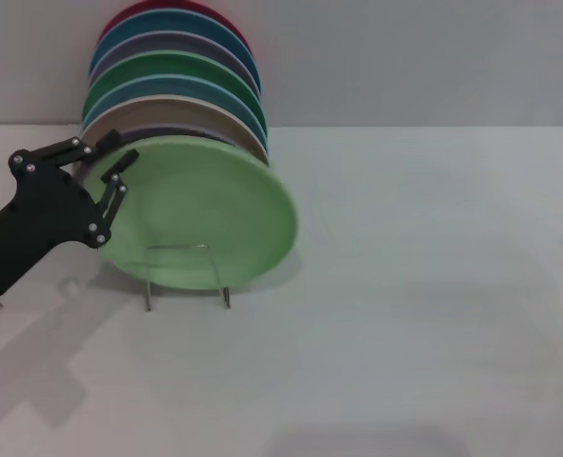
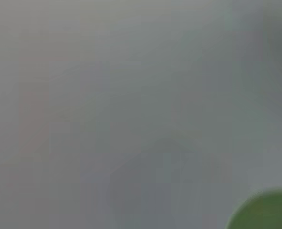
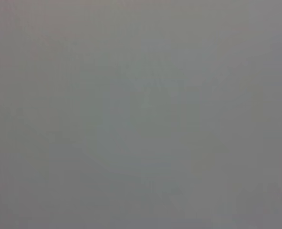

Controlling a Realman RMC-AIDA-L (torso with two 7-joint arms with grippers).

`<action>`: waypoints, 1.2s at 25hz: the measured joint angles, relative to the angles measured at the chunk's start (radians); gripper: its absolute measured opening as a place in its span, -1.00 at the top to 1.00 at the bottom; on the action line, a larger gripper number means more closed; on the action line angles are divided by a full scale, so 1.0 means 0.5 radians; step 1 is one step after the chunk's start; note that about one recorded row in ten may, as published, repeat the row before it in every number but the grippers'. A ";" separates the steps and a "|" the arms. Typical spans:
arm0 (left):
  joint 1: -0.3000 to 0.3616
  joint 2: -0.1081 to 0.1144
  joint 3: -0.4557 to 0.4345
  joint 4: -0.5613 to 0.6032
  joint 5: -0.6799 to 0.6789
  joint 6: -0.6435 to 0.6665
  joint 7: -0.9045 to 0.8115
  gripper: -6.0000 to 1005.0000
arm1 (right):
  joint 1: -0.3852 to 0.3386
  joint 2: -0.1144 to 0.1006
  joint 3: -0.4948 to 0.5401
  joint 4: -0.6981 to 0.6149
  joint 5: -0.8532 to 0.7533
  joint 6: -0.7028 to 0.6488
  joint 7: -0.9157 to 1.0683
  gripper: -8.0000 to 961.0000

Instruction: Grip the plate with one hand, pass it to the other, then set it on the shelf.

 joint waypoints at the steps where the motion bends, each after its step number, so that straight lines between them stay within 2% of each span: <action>1: 0.000 0.000 0.000 0.000 0.000 0.000 0.000 0.62 | 0.000 0.000 0.001 0.001 0.001 0.003 0.002 -0.55; 3: 0.011 -0.018 -0.005 -0.002 0.000 0.005 0.064 0.62 | 0.000 -0.001 0.006 0.002 0.002 0.014 0.002 -0.56; 4: 0.024 -0.037 0.000 -0.004 0.003 0.009 0.144 0.58 | 0.000 -0.001 0.008 0.004 0.002 0.025 0.009 -0.56; 6: 0.033 -0.046 0.003 -0.007 0.004 0.015 0.182 0.49 | 0.000 -0.001 0.010 0.005 0.003 0.027 0.018 -0.56; 11: 0.145 -0.072 -0.034 -0.079 0.001 0.216 0.308 0.29 | -0.001 -0.002 0.011 0.006 0.004 0.029 0.021 -0.57; 12: 0.237 -0.078 -0.198 -0.184 -0.006 0.293 0.259 0.25 | -0.001 -0.002 0.012 0.006 0.005 0.028 0.018 -0.57; 13: 0.237 -0.078 -0.198 -0.184 -0.006 0.293 0.259 0.21 | -0.001 -0.002 0.012 0.006 0.005 0.028 0.018 -0.57; 14: 0.320 -0.103 -0.422 -0.283 -0.009 0.308 0.153 0.17 | -0.004 -0.001 0.013 0.003 0.016 0.028 -0.058 -0.57; 16: 0.392 -0.154 -0.716 -0.339 -0.009 0.303 -0.009 -0.07 | -0.010 0.000 0.003 -0.026 0.034 0.028 -0.248 -0.57; 17: 0.408 -0.177 -0.865 -0.339 -0.009 0.289 -0.088 -0.10 | -0.005 0.000 -0.003 -0.072 0.064 0.028 -0.391 -0.57; 18: 0.408 -0.177 -0.865 -0.339 -0.009 0.289 -0.088 -0.14 | 0.004 0.000 -0.007 -0.128 0.106 0.023 -0.520 -0.57; 19: 0.432 -0.201 -1.053 -0.331 -0.008 0.238 -0.194 -0.17 | 0.025 0.000 -0.012 -0.202 0.162 0.011 -0.650 -0.57; 22: 0.454 -0.204 -1.144 -0.326 -0.010 0.143 -0.296 -0.26 | 0.063 0.000 -0.026 -0.312 0.239 -0.045 -0.862 -0.58; 24: 0.477 -0.209 -1.277 -0.326 -0.025 -0.054 -0.469 -0.38 | 0.092 0.001 -0.045 -0.344 0.245 -0.250 -1.064 -0.58; 28: 0.484 -0.220 -1.403 -0.296 -0.040 -0.179 -0.532 -0.62 | 0.143 0.001 -0.046 -0.407 0.259 -0.443 -1.153 -0.63; 30: 0.484 -0.224 -1.427 -0.268 -0.050 -0.219 -0.594 -0.62 | 0.180 0.002 -0.033 -0.463 0.281 -0.505 -1.231 -0.65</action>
